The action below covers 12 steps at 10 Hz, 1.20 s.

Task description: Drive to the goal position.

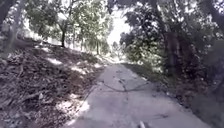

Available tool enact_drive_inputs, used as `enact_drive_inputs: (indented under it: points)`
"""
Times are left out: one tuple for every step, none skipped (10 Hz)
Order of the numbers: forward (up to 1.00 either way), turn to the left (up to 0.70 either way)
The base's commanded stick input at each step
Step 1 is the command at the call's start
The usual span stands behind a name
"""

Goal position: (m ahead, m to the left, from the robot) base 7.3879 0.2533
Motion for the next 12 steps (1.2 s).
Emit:
enact_drive_inputs:
  points:
    - [0.5, -0.23]
    - [0.5, 0.0]
    - [0.5, 0.0]
    - [0.5, 0.0]
    - [0.5, 0.0]
    - [0.5, 0.0]
    - [0.5, 0.0]
    - [0.5, 0.0]
    - [0.5, 0.0]
    - [0.5, 0.0]
    - [0.5, 0.0]
    - [0.5, 0.0]
